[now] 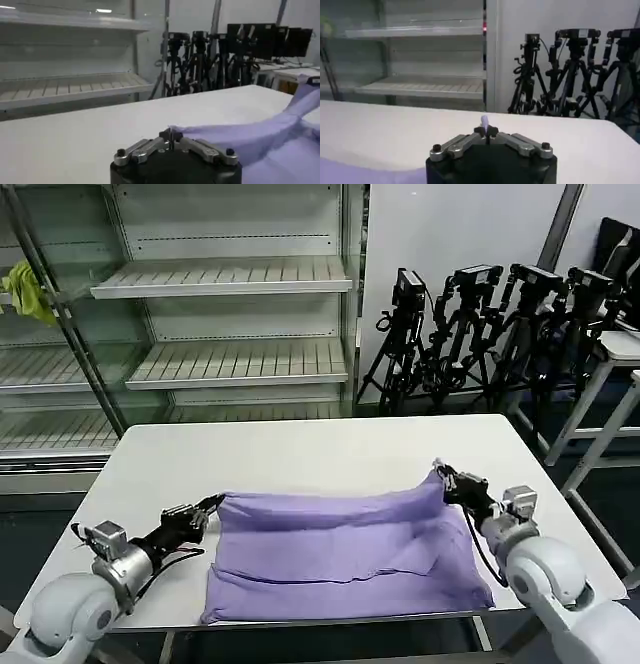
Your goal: Fold and organize the clothes.
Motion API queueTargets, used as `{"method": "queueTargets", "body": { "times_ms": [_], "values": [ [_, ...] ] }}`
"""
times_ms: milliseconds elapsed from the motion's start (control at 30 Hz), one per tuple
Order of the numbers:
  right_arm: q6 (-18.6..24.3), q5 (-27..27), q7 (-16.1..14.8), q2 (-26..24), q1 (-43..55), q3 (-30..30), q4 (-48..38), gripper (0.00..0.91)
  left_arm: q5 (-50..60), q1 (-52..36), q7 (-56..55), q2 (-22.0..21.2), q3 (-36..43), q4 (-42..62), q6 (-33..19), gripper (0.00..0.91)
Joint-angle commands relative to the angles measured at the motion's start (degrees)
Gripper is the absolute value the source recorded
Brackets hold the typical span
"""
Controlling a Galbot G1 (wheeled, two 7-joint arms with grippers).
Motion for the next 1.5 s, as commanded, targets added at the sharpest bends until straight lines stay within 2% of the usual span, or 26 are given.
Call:
{"method": "queueTargets", "body": {
  "times_ms": [33,600,1300,1333,1367,1400,1433,1500],
  "values": [
    [0.25,-0.19,0.1,-2.15,-6.66,4.26,4.95,0.0,-0.17,7.78,-0.14,0.12,-4.72,-6.29,-0.04,0.06],
    [1.2,-1.69,0.86,-5.5,-11.43,5.96,7.15,0.0,-0.32,14.09,-0.25,0.41,-9.87,-9.6,0.23,0.06],
    [2.67,-8.07,0.5,-5.91,-18.18,4.3,5.51,0.0,2.5,18.42,-0.16,0.55,-8.67,-8.31,-0.01,0.06],
    [2.66,-8.18,0.47,-5.9,-18.52,4.36,5.52,0.0,2.55,18.61,-0.16,0.55,-8.68,-8.37,-0.02,0.081],
    [2.67,-8.54,0.37,-5.9,-18.79,4.37,5.51,0.071,2.7,18.85,-0.15,0.54,-8.68,-8.44,-0.02,0.091],
    [2.76,-8.93,0.32,-5.92,-19.03,4.38,5.51,0.474,2.93,19.09,-0.11,0.54,-8.65,-8.51,-0.02,0.141],
    [2.75,-9.28,0.41,-5.95,-19.38,4.36,5.57,0.584,3.26,19.34,-0.1,0.56,-8.6,-8.61,-0.04,0.161],
    [2.76,-10.08,0.5,-6.03,-19.91,4.42,5.72,0.625,3.78,20.02,-0.04,0.59,-8.58,-8.91,-0.09,0.171]
  ]
}}
